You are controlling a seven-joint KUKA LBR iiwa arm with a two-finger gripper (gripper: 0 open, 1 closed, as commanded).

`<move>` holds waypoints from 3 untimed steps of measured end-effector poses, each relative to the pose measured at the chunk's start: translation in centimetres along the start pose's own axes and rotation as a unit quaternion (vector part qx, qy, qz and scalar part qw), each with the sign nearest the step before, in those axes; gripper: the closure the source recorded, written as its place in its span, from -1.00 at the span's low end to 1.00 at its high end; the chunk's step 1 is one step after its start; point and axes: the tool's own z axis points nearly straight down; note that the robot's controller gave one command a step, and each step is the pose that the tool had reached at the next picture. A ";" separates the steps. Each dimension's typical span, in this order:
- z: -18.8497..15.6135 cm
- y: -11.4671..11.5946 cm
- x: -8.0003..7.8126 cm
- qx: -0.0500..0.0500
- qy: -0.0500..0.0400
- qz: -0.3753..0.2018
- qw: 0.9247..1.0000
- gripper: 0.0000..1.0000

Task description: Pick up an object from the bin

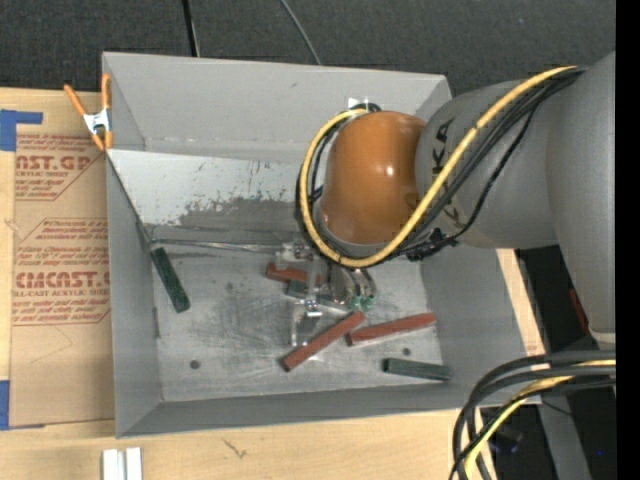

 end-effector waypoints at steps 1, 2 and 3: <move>0.8 -0.7 0.2 0.000 -0.003 0.025 1.000 -1.00; 7.9 -0.5 -1.2 -0.001 -0.001 -0.029 1.000 1.00; 8.0 -0.5 -1.3 -0.001 -0.006 -0.028 1.000 -1.00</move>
Offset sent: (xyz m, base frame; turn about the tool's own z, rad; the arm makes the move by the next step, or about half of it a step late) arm 0.0104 -0.0059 -0.0828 -0.0566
